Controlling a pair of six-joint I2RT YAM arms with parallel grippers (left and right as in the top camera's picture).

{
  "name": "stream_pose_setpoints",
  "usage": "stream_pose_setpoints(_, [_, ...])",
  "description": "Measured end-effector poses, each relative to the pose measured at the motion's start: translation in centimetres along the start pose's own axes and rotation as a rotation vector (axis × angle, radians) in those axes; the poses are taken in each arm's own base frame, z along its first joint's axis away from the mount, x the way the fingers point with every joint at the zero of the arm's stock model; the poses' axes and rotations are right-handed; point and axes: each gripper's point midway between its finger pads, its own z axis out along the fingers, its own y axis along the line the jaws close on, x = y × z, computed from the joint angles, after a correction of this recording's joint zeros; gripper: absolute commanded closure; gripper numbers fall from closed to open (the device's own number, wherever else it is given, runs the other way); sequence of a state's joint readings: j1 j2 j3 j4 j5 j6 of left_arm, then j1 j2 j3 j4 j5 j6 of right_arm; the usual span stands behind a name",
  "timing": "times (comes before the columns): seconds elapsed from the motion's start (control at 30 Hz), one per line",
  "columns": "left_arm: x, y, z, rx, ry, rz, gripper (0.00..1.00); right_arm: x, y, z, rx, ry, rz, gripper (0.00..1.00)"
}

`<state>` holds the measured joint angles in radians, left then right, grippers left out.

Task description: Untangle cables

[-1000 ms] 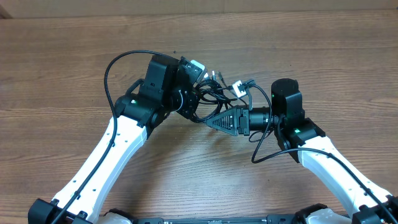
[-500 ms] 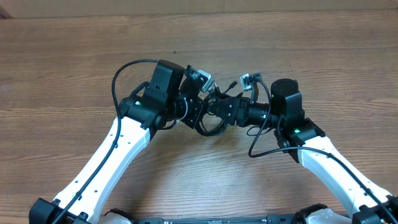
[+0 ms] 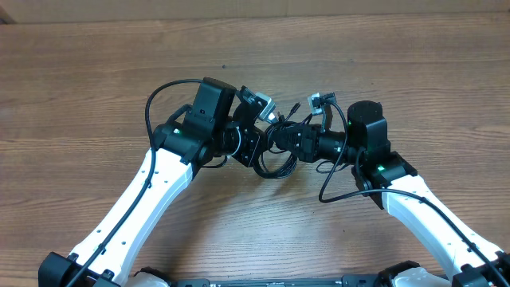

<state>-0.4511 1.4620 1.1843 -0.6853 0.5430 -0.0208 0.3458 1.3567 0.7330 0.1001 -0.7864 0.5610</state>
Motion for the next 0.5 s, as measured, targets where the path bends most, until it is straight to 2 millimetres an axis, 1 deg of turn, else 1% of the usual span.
stream_pose_setpoints(0.3, [0.0,0.2,0.0,-0.016,0.000,0.002,0.96,0.2,0.3,0.0,-0.015,0.011,0.000,0.96])
stream_pose_setpoints(0.4, [0.0,0.6,0.1,-0.047,0.001,0.004,0.96,0.3,0.6,0.0,-0.033,0.020,-0.004,0.96])
stream_pose_setpoints(0.5, [-0.3,1.2,0.1,-0.099,-0.010,-0.009,0.96,0.0,1.2,-0.1,-0.072,0.015,-0.032,0.96])
